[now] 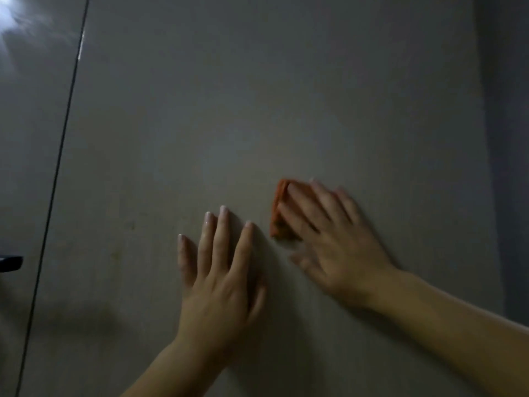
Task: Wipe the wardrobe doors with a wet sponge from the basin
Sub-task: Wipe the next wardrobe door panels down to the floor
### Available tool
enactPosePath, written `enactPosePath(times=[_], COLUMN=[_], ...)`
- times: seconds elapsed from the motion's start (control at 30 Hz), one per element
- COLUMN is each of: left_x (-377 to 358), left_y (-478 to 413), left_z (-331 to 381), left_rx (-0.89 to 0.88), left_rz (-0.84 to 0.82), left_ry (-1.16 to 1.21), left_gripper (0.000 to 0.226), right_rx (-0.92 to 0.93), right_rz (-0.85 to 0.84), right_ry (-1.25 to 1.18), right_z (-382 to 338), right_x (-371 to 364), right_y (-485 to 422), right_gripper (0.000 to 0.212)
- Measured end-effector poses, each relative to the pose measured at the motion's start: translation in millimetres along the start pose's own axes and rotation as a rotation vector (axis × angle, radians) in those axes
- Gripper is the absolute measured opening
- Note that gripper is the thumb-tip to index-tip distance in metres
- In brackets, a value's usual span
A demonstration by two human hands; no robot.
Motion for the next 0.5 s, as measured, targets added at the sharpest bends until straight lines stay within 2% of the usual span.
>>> enactPosePath(times=[0.07, 0.1, 0.2, 0.27, 0.33, 0.4, 0.47, 0.5], left_x=[-1, -2, -4, -5, -7, -10, -14, -16], left_y=[-1, -1, -2, 0, 5, 6, 3, 1], left_z=[6, 8, 16, 29, 46, 58, 64, 67], left_rx=[-0.015, -0.014, -0.007, -0.048, -0.107, -0.147, -0.155, -0.151], left_rz=[-0.007, -0.004, -0.007, -0.011, -0.021, -0.039, -0.053, -0.059], left_ry=[-0.011, -0.016, -0.02, -0.01, -0.004, -0.013, -0.018, -0.021], left_gripper=[0.08, 0.08, 0.078, 0.076, 0.075, 0.076, 0.076, 0.076], right_rx=[0.052, -0.009, -0.36, -0.488, -0.393, -0.175, -0.052, -0.074], right_rz=[-0.018, 0.012, 0.107, 0.115, 0.11, 0.038, -0.021, -0.002], right_ry=[0.014, 0.032, -0.004, -0.049, -0.019, 0.007, 0.031, 0.049], right_z=[12, 31, 108, 120, 88, 44, 42, 61], right_x=[-1, 1, 14, 13, 8, 1, -4, -2], right_y=[7, -2, -30, -27, -4, 35, 58, 57], right_gripper=[0.068, 0.067, 0.07, 0.073, 0.074, 0.073, 0.07, 0.069])
Point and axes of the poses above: each hand's wrist, its own y-axis away from the middle knuckle, its own x-axis out of the back of the hand, z = x × y, the point moved 9 cm from there along -y, towards the middle knuckle, and after that the axes turned 4 degrees about z, right-handed, at the moved point
